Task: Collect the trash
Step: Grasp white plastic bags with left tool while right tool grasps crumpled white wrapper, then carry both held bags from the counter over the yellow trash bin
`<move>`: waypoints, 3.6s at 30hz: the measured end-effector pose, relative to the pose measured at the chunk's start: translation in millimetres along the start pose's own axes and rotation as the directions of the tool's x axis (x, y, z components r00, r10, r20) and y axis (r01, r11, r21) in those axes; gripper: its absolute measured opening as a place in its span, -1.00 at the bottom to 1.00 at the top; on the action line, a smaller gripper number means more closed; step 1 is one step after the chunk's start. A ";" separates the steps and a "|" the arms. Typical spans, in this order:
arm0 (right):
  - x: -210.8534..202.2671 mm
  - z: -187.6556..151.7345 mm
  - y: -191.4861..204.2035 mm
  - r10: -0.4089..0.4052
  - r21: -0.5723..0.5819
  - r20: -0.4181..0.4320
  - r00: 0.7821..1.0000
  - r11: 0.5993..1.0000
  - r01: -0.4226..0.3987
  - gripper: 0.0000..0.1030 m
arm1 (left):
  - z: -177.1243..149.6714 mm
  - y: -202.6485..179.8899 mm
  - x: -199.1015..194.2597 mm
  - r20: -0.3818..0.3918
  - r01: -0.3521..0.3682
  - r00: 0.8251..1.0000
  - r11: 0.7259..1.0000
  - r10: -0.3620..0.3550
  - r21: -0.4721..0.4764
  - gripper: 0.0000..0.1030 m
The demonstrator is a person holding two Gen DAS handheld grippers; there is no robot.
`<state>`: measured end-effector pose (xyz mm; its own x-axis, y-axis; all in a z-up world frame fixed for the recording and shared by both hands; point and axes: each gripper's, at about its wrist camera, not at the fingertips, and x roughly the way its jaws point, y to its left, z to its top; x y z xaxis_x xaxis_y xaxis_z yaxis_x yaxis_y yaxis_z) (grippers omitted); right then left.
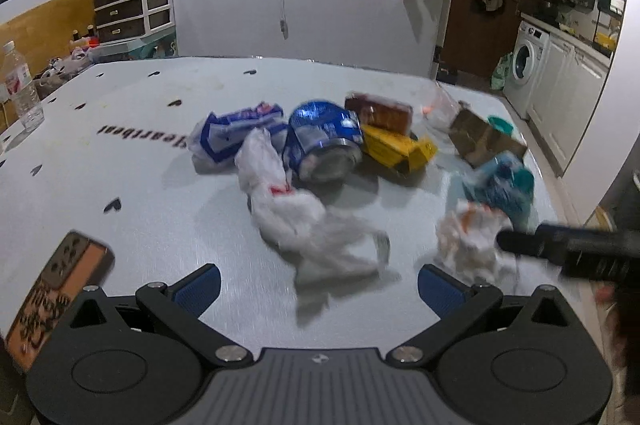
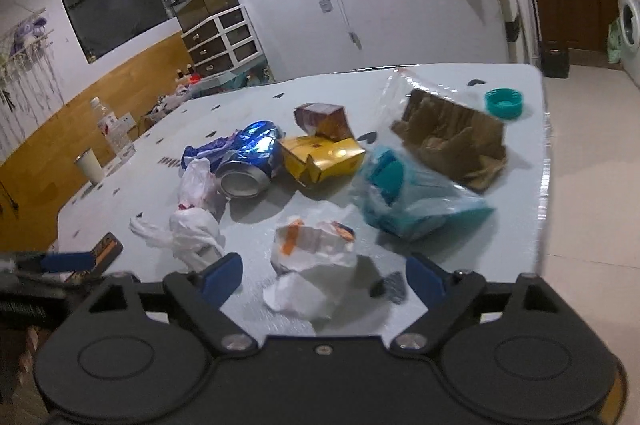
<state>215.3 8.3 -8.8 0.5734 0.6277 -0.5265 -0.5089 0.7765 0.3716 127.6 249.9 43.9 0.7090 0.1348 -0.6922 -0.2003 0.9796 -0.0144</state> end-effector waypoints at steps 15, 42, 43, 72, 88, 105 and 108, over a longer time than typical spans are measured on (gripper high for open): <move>39.6 -5.3 4.4 -0.013 -0.027 -0.045 0.999 1.000 0.012 0.04 | 37.8 22.3 88.9 -0.108 -0.087 0.993 0.936 0.053 -0.342 0.57; -30.7 -5.6 8.7 -0.102 -0.164 0.090 0.991 0.980 0.116 -0.71 | -5.2 -28.4 10.6 0.096 -0.020 0.995 0.995 0.030 -0.101 -0.03; -35.5 -4.9 7.8 -0.109 -0.166 0.099 0.989 0.978 0.124 -0.71 | -5.7 -32.9 5.9 0.104 -0.022 0.994 0.996 0.031 -0.087 -0.03; -180.8 -15.0 -127.4 -0.396 -0.017 0.201 0.896 0.913 0.408 -0.71 | -13.7 -259.8 -11.5 0.112 0.205 0.967 0.958 -0.230 0.201 -0.03; -204.7 -36.4 -267.6 -0.573 0.147 0.096 0.814 0.817 0.558 -0.71 | -19.3 -404.5 76.8 -0.063 0.354 0.934 0.896 -0.351 0.268 -0.03; -88.3 -92.6 -369.5 -0.567 0.264 -0.186 0.802 0.758 0.597 -0.71 | -83.5 -439.3 253.7 -0.350 0.353 0.895 0.919 -0.276 0.178 -0.03; -67.2 -109.2 -386.3 -0.559 0.268 -0.253 0.790 0.744 0.612 -0.71 | -98.0 -437.3 279.6 -0.399 0.345 0.882 0.921 -0.253 0.179 -0.03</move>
<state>303.2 -339.8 -200.4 0.5751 0.0481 -0.8167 0.1442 0.9767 0.1590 347.1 -155.3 -214.1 0.4060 -0.1882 -0.8943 0.1816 0.9757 -0.1229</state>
